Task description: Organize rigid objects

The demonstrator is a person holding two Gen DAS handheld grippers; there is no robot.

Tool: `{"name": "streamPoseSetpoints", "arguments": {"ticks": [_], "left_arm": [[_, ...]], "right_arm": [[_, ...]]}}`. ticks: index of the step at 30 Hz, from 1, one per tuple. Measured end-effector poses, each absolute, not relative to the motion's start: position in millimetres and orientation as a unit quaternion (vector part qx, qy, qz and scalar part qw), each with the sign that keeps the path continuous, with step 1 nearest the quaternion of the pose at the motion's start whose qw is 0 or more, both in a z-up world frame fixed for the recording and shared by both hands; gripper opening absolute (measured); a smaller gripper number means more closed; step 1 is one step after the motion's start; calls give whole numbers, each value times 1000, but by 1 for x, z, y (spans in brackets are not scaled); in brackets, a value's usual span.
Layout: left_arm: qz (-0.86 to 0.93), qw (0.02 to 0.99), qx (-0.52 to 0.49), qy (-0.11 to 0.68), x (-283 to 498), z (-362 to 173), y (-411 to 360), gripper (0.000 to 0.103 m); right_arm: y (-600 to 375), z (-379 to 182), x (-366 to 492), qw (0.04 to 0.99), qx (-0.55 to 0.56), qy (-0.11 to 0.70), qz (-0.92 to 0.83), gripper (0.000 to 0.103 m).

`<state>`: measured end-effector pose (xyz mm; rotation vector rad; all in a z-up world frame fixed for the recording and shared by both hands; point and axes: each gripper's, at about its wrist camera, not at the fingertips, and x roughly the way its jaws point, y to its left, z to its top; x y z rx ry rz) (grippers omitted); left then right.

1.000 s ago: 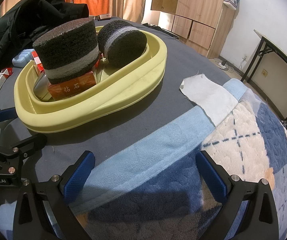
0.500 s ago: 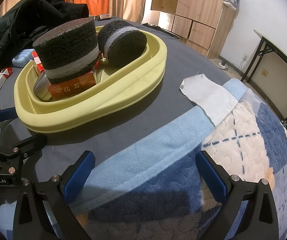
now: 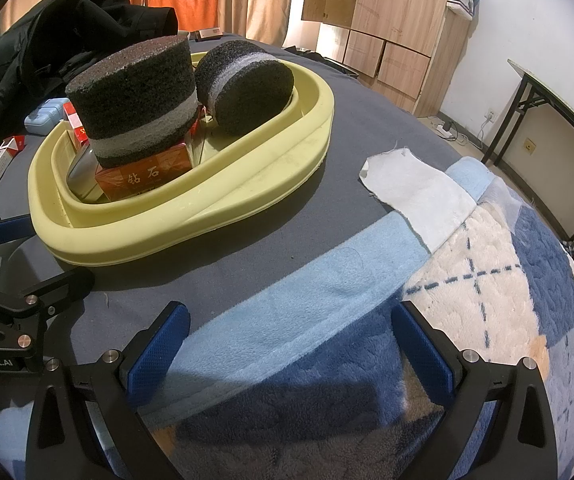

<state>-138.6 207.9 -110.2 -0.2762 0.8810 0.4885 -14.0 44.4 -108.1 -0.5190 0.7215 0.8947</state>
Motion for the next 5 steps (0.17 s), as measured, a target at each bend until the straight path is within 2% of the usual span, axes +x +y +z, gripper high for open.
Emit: {"name": "streamPoseSetpoints", "arguments": {"ticks": [5], "left_arm": [[233,867,-132,421,-138,-110,208,103]], "right_arm": [[44,-108,-14,808,-243,337,418,103]]}}
